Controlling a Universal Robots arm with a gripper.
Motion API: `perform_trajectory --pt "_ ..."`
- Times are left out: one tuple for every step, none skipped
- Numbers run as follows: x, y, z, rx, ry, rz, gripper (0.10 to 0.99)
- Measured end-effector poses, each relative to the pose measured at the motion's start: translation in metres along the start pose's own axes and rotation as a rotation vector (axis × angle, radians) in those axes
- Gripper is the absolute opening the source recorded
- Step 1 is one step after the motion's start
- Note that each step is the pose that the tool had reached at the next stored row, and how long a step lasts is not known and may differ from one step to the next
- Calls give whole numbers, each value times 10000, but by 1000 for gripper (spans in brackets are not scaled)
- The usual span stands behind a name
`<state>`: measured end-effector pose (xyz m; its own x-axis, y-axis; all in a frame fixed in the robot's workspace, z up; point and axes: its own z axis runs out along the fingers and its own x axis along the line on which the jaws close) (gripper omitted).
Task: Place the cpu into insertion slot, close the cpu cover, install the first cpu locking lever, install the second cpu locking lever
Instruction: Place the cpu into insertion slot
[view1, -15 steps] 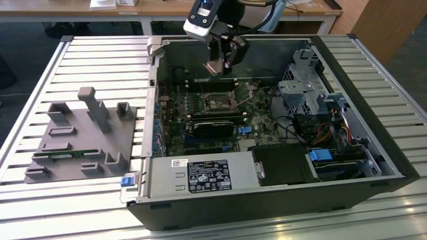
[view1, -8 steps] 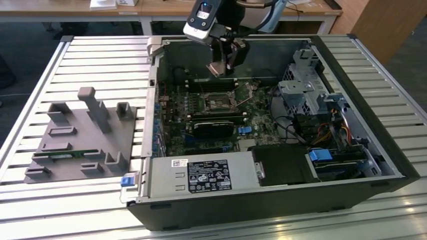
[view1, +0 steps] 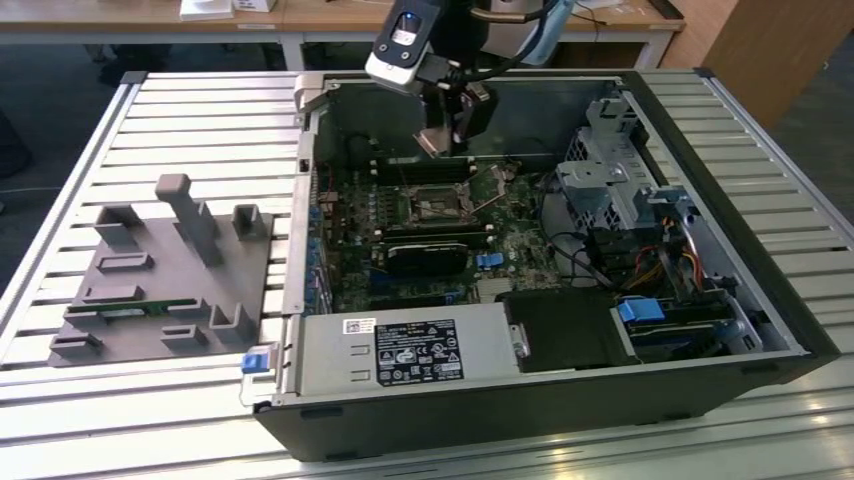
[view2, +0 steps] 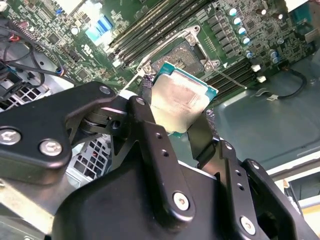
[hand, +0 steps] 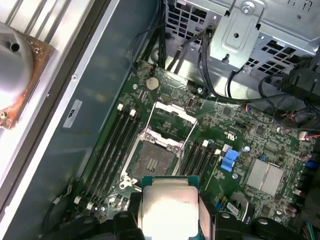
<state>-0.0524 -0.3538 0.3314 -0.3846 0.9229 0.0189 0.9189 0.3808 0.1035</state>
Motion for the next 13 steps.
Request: perform_trajectory --pt "4 -8 2 -15 -7 21 533" --pt "8 -13 6 -20 -11 54 533" --pt "11 -17 10 -20 -16 92 533" --pt "13 -17 16 -19 -20 105 533" --pt "14 -17 22 -19 -24 123 533" --pt "13 -18 29 -21 -27 155 533" --pt "14 -18 35 -21 -32 197 533" --pt "17 -17 39 -20 -40 254 533" --pt "19 -17 44 -21 -54 340 533" --pt "18 -17 49 -25 -72 493 533" --pt "18 -17 55 -29 -87 641 533" --pt "18 -18 62 -32 -106 816 533" --pt "18 -19 69 -35 -125 994 533"
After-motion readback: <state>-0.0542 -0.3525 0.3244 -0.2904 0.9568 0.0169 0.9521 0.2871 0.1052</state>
